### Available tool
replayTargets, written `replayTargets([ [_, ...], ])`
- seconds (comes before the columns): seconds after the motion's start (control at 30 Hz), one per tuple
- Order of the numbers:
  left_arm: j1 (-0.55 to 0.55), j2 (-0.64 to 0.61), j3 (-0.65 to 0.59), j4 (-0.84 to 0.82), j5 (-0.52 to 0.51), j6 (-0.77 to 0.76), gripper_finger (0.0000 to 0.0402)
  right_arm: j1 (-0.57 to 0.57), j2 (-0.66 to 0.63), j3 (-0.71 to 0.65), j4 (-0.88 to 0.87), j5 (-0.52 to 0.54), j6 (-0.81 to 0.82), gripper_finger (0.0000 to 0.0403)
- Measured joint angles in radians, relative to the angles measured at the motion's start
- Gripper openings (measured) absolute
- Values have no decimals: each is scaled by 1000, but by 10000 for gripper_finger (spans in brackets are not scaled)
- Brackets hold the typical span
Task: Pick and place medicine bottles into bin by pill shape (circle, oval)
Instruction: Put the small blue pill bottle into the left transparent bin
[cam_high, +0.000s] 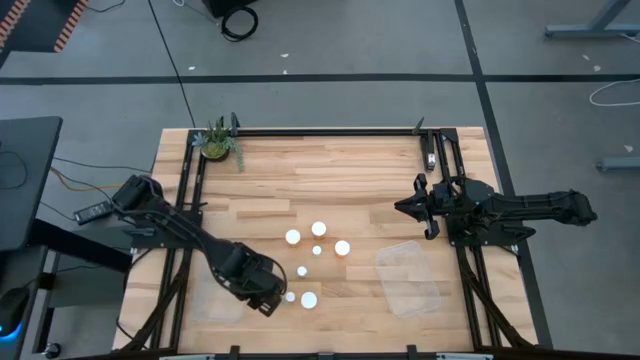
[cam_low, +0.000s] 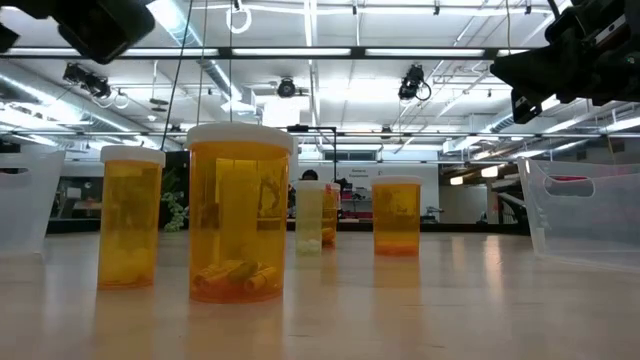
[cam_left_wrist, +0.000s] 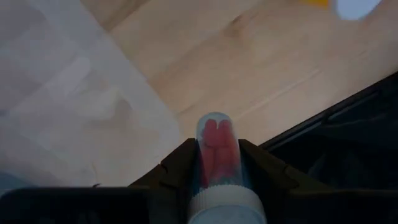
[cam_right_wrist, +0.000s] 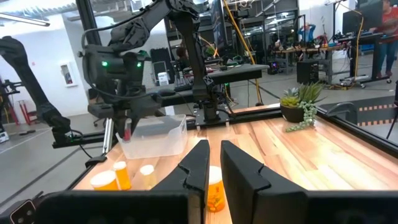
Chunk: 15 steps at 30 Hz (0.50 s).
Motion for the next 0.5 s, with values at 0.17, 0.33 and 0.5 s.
replayTargets([
  [0.17,-27,-4,0,-14,12,-47,115,0,0,0,0,0,0,47],
  [0.33,-54,-29,0,-49,18,-106,111,0,0,0,0,0,1,47],
  [0.5,-96,-32,0,-161,16,-145,120,0,0,0,0,0,1,47],
])
